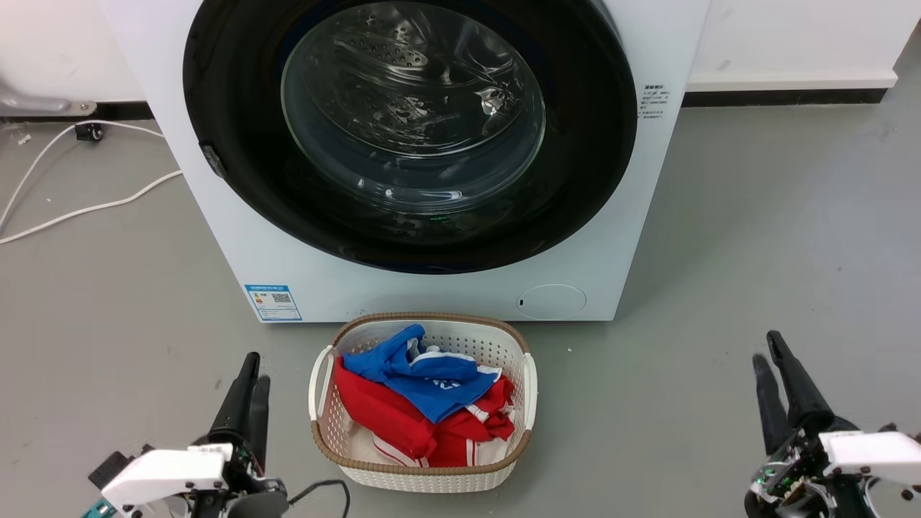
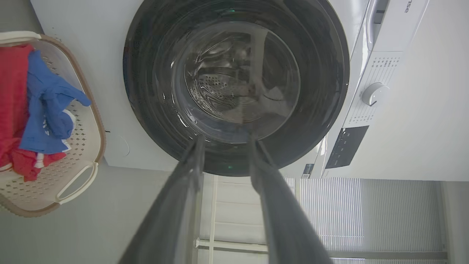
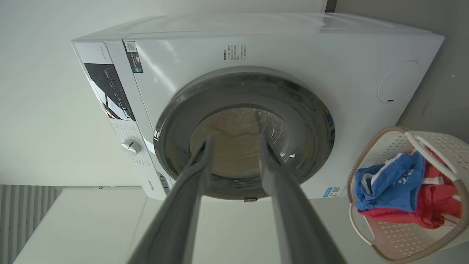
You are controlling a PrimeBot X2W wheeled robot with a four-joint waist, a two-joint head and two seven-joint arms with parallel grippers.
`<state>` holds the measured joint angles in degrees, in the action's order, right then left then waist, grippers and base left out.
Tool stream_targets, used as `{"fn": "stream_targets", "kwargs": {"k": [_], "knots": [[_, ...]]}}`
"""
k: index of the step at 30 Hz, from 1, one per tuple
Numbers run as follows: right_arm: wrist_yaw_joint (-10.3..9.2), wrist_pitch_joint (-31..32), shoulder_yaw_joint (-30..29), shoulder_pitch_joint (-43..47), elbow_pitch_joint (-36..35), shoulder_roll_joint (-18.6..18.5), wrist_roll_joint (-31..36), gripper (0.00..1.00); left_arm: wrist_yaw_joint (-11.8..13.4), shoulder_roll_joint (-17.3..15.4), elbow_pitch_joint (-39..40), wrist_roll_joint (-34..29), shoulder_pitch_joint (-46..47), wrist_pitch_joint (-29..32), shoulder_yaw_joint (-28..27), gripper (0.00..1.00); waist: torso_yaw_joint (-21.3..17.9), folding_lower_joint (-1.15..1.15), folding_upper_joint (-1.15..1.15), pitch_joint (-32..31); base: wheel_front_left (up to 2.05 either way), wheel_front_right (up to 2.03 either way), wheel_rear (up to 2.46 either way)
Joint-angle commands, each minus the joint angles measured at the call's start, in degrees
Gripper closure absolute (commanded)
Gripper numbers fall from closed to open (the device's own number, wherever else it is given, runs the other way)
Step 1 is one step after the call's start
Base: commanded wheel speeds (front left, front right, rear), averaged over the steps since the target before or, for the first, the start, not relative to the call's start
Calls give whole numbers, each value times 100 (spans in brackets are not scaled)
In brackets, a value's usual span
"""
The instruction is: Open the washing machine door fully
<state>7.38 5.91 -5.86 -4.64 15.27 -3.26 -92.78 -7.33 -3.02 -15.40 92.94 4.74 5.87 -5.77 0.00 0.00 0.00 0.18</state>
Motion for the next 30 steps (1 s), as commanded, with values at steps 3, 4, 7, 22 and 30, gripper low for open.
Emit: {"fn": "stream_targets", "kwargs": {"k": [3,4,7,22,30], "knots": [[2,-65,15,-47,-155,-6,14,0,-5,-17,132,-10,76,-104,131,0,-1,0,0,2,0,0,0],[2,-87,24,-36,-181,-5,23,0,-5,-16,153,-21,78,-135,170,0,-2,0,0,2,0,0,0],[2,-151,56,-8,-257,-4,36,0,-6,-16,217,-92,82,-225,281,0,-2,0,0,3,0,0,0],[5,-605,385,53,-551,-267,1136,0,-9,-11,550,-1428,56,-606,516,0,-1,0,0,-2,0,0,0],[6,-785,417,67,-649,-332,2362,0,-10,-9,703,-2530,45,-785,615,0,-8,0,0,-6,0,0,0]]}}
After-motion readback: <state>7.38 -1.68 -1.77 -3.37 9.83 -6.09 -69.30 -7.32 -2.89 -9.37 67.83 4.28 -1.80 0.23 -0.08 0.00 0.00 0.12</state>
